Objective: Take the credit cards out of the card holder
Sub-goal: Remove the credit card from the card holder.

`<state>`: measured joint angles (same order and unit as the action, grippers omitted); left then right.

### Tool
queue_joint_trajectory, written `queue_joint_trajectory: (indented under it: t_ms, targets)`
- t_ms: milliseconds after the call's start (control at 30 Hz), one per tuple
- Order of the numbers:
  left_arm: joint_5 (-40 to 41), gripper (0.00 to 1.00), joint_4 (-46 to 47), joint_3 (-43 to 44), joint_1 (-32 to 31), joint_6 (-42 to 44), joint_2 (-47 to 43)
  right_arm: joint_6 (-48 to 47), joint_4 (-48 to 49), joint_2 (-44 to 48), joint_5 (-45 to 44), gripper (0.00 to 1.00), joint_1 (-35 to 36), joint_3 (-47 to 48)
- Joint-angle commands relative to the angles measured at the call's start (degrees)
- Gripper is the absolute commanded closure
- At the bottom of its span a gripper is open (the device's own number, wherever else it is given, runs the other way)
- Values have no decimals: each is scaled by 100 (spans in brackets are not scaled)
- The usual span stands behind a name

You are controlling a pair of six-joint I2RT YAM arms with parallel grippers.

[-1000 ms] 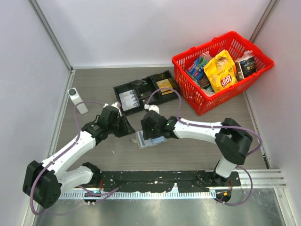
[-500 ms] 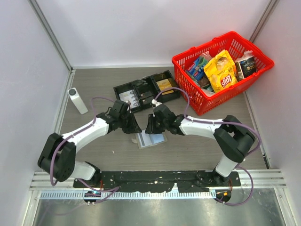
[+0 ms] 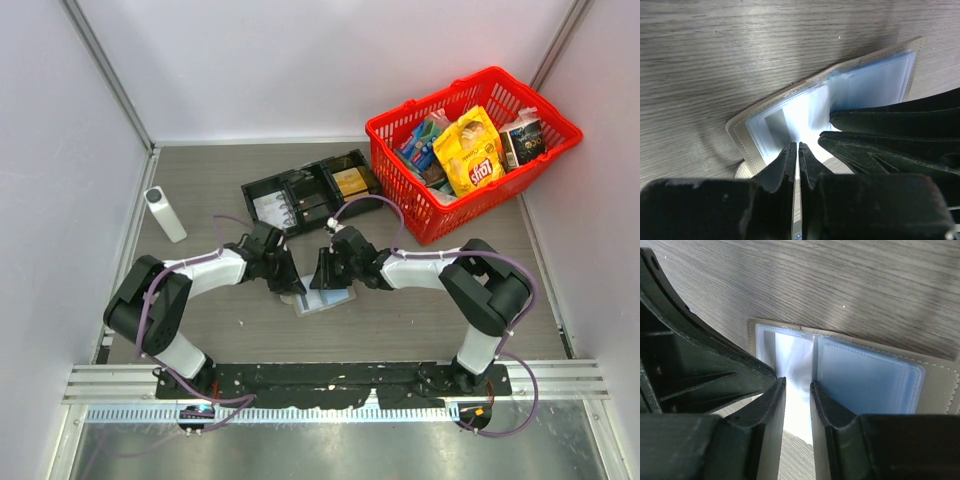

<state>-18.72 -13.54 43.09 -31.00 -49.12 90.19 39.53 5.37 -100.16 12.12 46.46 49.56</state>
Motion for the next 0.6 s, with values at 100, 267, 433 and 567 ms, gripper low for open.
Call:
queue_joint_trajectory:
  t_ms: [100, 267, 433, 567]
  targets:
    - [352, 93, 44, -512, -28, 157, 209, 116, 465, -22, 466, 70, -14, -245]
    - [413, 94, 27, -609, -29, 175, 183, 82, 483, 75, 572, 72, -31, -280]
    - [579, 93, -271, -583, -28, 149, -281, -76, 89, 163, 327, 72, 12, -96]
    - [895, 87, -702, -521, -28, 157, -1037, -305, -378, 330, -139, 64, 135, 97]
